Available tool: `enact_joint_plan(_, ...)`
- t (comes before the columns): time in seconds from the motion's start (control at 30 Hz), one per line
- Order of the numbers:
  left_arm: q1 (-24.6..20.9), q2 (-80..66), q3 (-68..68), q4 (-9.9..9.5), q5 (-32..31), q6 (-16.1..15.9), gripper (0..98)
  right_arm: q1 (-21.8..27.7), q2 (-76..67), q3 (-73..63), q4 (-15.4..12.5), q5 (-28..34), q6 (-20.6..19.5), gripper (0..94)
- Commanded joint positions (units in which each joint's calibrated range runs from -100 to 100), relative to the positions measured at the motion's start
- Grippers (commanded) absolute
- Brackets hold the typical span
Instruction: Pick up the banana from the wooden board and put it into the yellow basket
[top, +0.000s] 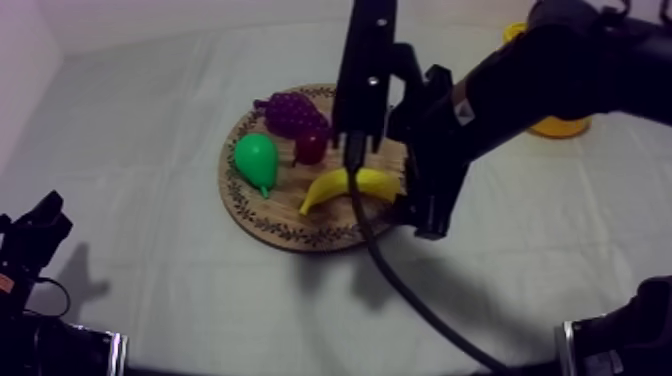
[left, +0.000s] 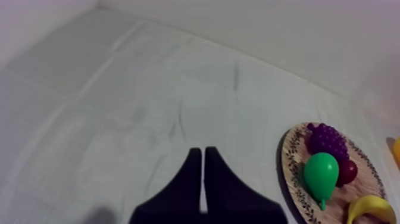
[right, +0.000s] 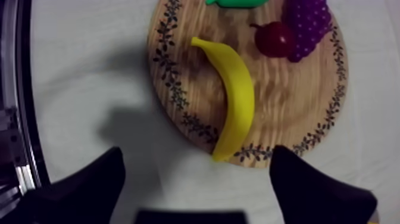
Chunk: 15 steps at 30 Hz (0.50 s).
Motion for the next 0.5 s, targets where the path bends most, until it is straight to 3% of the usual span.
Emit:
enact_joint_plan(0.0, -0.03, -0.03, 0.03, -0.01, 0.02, -0.01, 0.1, -0.06, 3.43, -0.62, 0.35, -0.3, -0.32, 72.8)
enact_joint_plan(0.47, -0.03, -0.03, 0.03, -0.01, 0.02, -0.01, 0.1, 0.63, 17.86, -6.84, 1.88, -4.48, -2.21, 71.5)
